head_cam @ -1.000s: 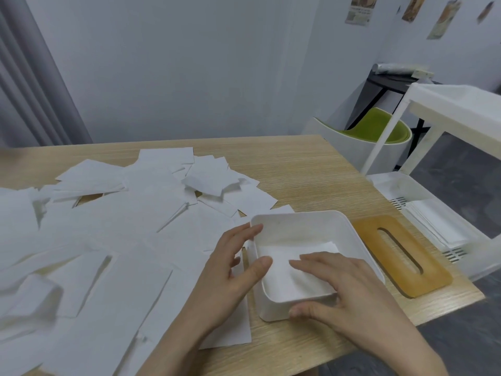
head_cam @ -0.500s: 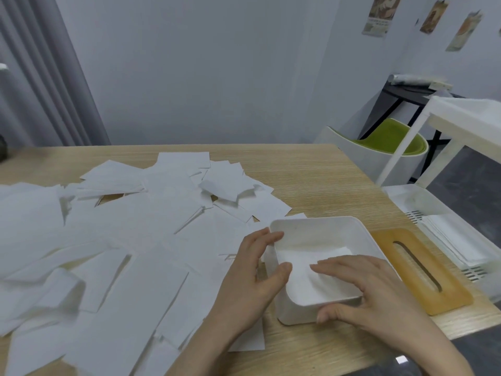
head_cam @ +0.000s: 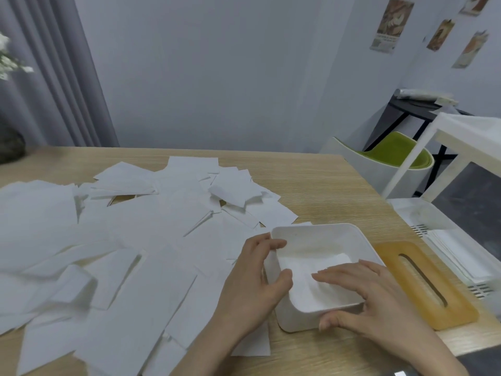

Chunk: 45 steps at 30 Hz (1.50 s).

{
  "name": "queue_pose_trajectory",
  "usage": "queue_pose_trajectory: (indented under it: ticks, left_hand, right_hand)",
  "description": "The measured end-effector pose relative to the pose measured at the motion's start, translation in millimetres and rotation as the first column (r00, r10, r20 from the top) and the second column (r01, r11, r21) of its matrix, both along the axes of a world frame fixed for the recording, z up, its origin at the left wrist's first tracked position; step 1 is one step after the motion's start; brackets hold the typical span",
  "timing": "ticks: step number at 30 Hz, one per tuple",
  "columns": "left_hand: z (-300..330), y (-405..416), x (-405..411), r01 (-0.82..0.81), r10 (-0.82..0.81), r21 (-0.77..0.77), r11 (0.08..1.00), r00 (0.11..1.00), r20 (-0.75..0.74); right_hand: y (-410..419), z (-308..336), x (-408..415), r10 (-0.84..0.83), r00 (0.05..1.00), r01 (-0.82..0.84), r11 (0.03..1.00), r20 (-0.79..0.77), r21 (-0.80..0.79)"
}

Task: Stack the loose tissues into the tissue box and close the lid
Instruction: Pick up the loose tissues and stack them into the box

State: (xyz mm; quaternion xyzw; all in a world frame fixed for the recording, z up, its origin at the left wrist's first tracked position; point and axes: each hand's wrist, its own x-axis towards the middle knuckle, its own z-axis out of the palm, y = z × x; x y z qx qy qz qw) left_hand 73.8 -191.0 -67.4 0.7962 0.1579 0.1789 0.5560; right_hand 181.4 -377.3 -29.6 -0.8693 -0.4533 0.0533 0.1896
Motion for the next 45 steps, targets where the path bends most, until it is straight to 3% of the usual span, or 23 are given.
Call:
queue_pose_trajectory:
  ticks: [3,6,9,12,18,27,33,37,39,42,45]
  left_hand:
    - [0.6,3.0,-3.1,0.015,-0.015,0.0,1.0,1.0,0.02]
    - [2.6,13.9,-14.0,-0.004,0.005,-0.011,1.0,0.997,0.071]
    - [1.4,37.1,-33.8,-0.13,0.13,-0.004,0.991,0.985,0.111]
    - [-2.5,67.2,-59.3,-0.262,0.257,0.022,0.965,0.958,0.128]
    - [-17.9,115.8,-102.8,-0.36,0.356,0.029,0.932,0.93,0.09]
    - [-49.7,129.5,-112.4,-0.295,0.291,0.085,0.952,0.955,0.05]
    - [-51.1,129.4,-113.0,-0.299,0.294,0.076,0.951,0.953,0.073]
    - [-51.1,128.7,-113.3,-0.278,0.275,0.116,0.954,0.961,0.038]
    - [-52.2,129.0,-112.9,-0.274,0.273,0.143,0.951,0.962,0.025]
    - [-52.1,129.4,-112.5,-0.268,0.269,0.16,0.95,0.963,0.02]
    - [-51.1,128.9,-112.6,-0.275,0.274,0.137,0.952,0.961,0.028]
  right_hand:
    - [3.5,5.6,-6.9,0.018,0.999,-0.018,1.0,0.029,-0.013]
    - [15.8,7.9,-24.5,0.025,0.996,-0.045,0.974,0.089,0.223]
    - [44.1,6.8,-54.0,0.061,0.99,-0.117,0.866,0.13,0.486]
    - [78.4,-4.6,-82.3,0.129,0.986,-0.165,0.802,0.104,0.575]
    - [128.9,-34.8,-97.2,0.111,0.971,-0.009,0.901,-0.21,0.434]
    - [164.6,-54.2,-79.4,-0.116,0.978,0.124,0.992,-0.173,0.033]
    - [162.8,-55.7,-89.9,-0.103,0.994,0.108,0.985,-0.043,0.134]
    - [156.7,-61.8,-111.4,-0.079,0.996,0.079,0.997,0.049,-0.001]
    - [157.1,-64.5,-121.2,-0.077,0.997,0.078,0.996,0.013,-0.044]
    - [163.3,-64.9,-134.7,-0.087,0.99,0.096,0.992,-0.113,0.079]
    - [171.8,-66.0,-146.9,-0.112,0.984,0.147,0.95,-0.141,0.276]
